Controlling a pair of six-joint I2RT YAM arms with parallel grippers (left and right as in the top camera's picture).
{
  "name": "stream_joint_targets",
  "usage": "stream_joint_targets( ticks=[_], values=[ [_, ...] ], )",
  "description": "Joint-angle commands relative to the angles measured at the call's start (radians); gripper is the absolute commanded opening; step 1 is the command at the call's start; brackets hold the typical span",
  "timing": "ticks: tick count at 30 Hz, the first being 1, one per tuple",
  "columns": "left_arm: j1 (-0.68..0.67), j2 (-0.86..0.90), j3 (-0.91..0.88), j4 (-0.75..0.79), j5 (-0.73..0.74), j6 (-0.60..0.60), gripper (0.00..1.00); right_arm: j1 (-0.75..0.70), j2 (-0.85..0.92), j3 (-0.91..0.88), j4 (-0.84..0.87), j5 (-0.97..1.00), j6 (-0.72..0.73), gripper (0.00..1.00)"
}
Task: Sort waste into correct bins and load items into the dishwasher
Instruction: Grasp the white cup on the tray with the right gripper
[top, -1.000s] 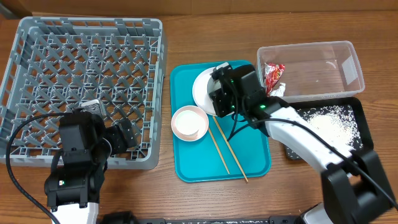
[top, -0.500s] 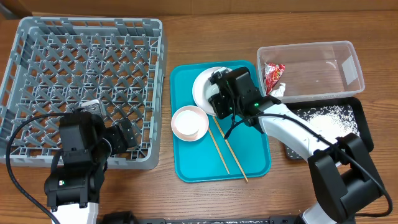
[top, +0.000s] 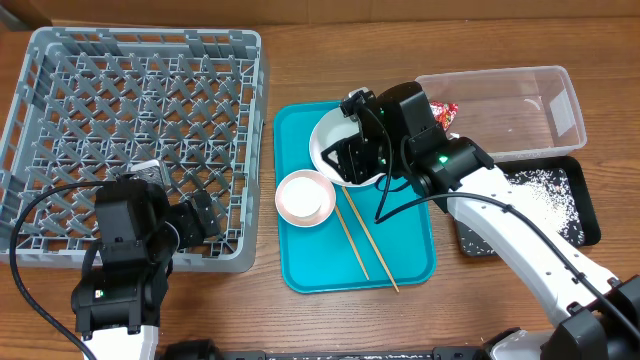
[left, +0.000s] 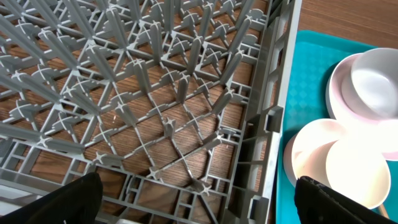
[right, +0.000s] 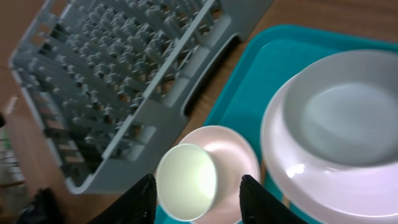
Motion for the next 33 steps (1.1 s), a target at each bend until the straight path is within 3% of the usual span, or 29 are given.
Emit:
stream_joint_targets(
  ticks=[1,6,19,33],
  values=[
    [0.006,-0.001,0.028,0.005,-0.006,-0.021,1.00,0.005,0.011,0.011,-0.009,-0.039,0.114,0.42],
    [0.006,-0.001,0.028,0.005,-0.006,-0.021,1.00,0.040,0.034,0.011,-0.056,0.142,0.148,0.42],
    [0.006,-0.001,0.028,0.005,-0.006,-0.021,1.00,0.138,0.180,0.011,-0.088,0.211,0.294,0.40],
    [0.006,-0.001,0.028,0.004,-0.006,-0.021,1.00,0.159,0.244,0.011,-0.132,0.212,0.349,0.16]
  ],
)
